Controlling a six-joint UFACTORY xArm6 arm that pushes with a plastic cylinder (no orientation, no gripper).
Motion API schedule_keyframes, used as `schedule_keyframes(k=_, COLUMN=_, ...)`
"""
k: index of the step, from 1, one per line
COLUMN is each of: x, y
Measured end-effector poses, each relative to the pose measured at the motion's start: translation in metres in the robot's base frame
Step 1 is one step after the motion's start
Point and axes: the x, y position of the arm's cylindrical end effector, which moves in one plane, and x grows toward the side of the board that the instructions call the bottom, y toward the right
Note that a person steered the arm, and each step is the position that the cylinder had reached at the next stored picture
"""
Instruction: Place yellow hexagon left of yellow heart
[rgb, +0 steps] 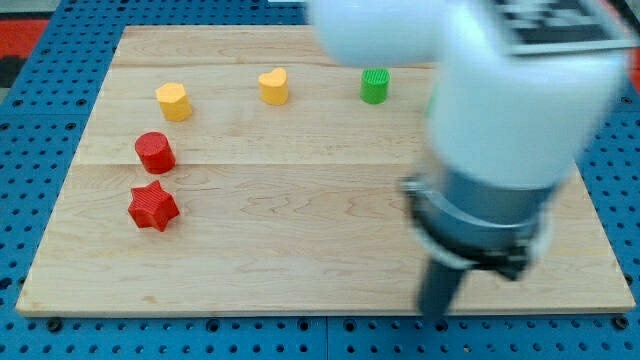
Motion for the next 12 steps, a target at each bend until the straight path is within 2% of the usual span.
schedule_keyframes(k=2, x=-0.011, y=0.216)
schedule_keyframes(k=5, x=-0.024, y=0.219)
schedule_keyframes(k=7, x=-0.015, y=0.202)
schedule_keyframes(k=8, x=0.002, y=0.134)
schedule_keyframes(k=9, x=0.0, y=0.013)
schedule_keyframes(k=11, x=-0.035, y=-0.266)
schedule_keyframes(k=12, x=-0.065, y=-0.404)
